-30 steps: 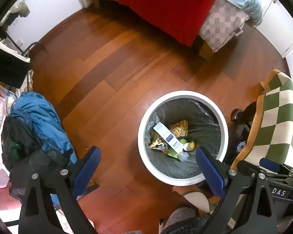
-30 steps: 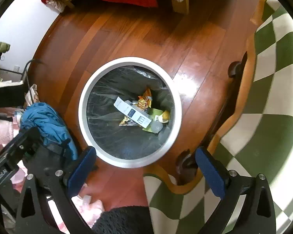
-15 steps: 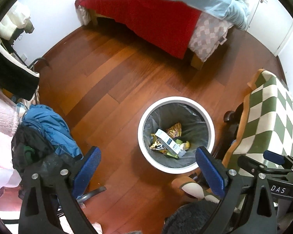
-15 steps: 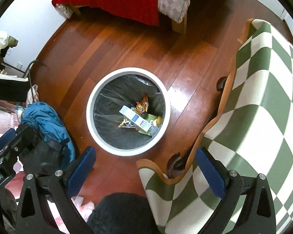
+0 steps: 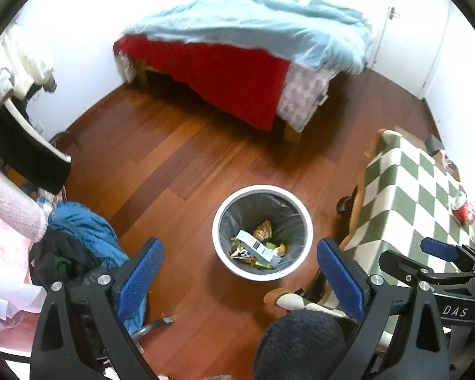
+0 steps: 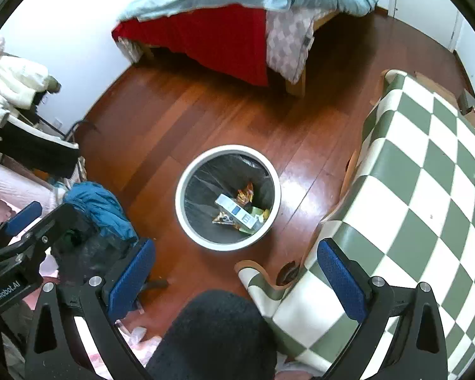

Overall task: Collect trash
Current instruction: 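Move both tools back over the table, then grasp the red cola can with the left tool while the right tool grasps the white barcode box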

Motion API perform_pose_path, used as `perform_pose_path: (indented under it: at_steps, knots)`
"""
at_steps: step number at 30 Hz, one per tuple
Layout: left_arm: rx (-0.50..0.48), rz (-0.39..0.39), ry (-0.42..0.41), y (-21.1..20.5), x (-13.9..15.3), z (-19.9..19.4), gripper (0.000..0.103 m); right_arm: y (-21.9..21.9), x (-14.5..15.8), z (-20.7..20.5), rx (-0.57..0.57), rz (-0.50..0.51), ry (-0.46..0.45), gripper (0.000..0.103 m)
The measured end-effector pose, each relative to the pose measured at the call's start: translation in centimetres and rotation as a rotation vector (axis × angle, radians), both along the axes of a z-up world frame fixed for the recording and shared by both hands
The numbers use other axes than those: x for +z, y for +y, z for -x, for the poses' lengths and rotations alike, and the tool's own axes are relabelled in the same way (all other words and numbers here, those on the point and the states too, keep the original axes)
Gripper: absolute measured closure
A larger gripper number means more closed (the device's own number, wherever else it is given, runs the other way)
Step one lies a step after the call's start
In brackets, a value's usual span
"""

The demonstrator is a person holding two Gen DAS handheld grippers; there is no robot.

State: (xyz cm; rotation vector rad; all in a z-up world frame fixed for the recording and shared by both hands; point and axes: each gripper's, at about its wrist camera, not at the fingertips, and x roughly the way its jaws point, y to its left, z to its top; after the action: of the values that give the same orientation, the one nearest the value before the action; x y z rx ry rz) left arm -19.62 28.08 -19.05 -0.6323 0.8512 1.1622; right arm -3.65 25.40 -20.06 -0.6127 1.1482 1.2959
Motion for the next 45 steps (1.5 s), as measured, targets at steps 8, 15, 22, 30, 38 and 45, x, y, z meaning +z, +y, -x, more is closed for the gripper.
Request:
perform_pose_path:
  at_steps: [8,15,22,30,38,45]
  knots:
    - [-0.039,-0.089,0.009,-3.7,4.3,-2.2,0.004,-6.3,5.2,-2.9,-0.088,-0.122,0.105,0.0]
    - [-0.12,-0.079,0.027,-5.0,3.0,-8.9,0.004,-12.5,5.9,-10.4,-0.25,-0.155,0.16,0.0]
    - [-0.26,0.022,0.039,-5.8,-2.7,-22.8,0.0,-17.8,3.5,-22.9,-0.439,-0.061,0.079,0.0]
    - [-0.386,0.147,0.085,-7.8,-10.3,-39.6,0.0,-20.6,-2.2,-40.3,-0.517,0.233,-0.131,0.0]
    - [-0.454,0.117,0.19,-9.0,-14.8,-48.6,0.0,-19.6,-8.4,-53.6,-0.417,0.491,-0.217,0.0]
    - [-0.5,0.097,0.229,-9.5,-16.5,-51.4,0.0,-17.9,-11.9,-58.0,-0.252,0.594,-0.346,0.0]
